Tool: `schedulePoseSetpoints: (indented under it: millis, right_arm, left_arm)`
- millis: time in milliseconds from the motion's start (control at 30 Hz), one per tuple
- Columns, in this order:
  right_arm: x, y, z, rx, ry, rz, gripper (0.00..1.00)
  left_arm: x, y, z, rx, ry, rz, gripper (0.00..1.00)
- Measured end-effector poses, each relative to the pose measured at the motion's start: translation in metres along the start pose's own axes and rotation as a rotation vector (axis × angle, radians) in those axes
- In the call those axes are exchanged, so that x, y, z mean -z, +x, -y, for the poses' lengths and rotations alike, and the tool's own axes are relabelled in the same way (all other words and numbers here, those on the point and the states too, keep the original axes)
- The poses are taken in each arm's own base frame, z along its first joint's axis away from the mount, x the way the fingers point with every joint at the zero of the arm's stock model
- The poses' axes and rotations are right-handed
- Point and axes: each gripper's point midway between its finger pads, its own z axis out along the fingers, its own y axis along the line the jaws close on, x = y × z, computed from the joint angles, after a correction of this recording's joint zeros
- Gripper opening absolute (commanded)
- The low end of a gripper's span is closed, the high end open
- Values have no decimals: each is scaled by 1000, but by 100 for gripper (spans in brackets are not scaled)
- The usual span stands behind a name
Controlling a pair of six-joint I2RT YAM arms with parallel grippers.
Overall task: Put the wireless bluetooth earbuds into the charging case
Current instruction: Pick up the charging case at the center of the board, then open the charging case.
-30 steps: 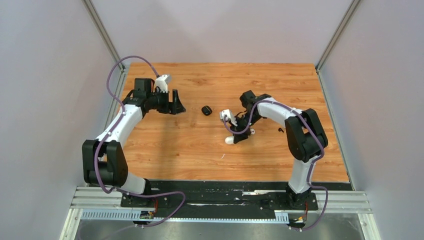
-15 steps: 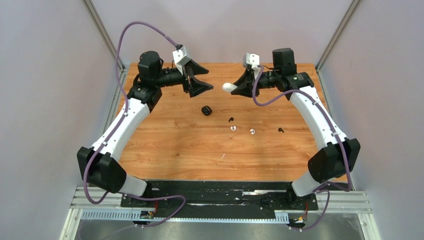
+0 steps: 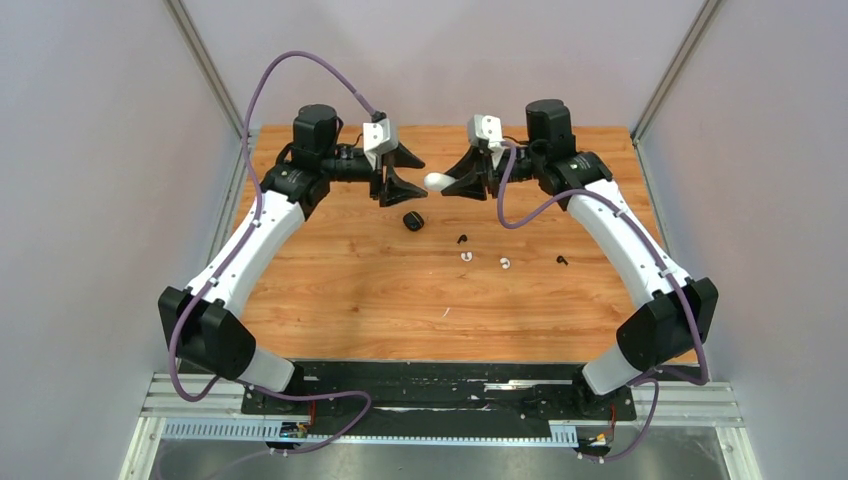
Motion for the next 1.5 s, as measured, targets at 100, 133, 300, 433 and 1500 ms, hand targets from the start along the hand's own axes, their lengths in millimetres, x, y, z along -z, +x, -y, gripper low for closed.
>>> schedulePoseSetpoints:
  millis: [100, 133, 300, 433, 1500]
  right_arm:
    - [-6, -1, -2, 16, 1, -3, 0]
    - [-7, -1, -3, 21, 3, -5, 0]
    - [-12, 1, 1, 37, 24, -17, 0]
    - [-13, 0, 4, 51, 39, -19, 0]
    - [-6, 12, 17, -152, 126, -37, 43]
  left_arm:
    - [-2, 3, 3, -3, 11, -9, 62]
    - [-3, 4, 4, -7, 15, -12, 61]
    - [-7, 7, 10, -21, 34, -23, 51]
    - [-8, 10, 11, -22, 40, -28, 43]
    - [-13, 27, 3, -38, 30, -75, 0]
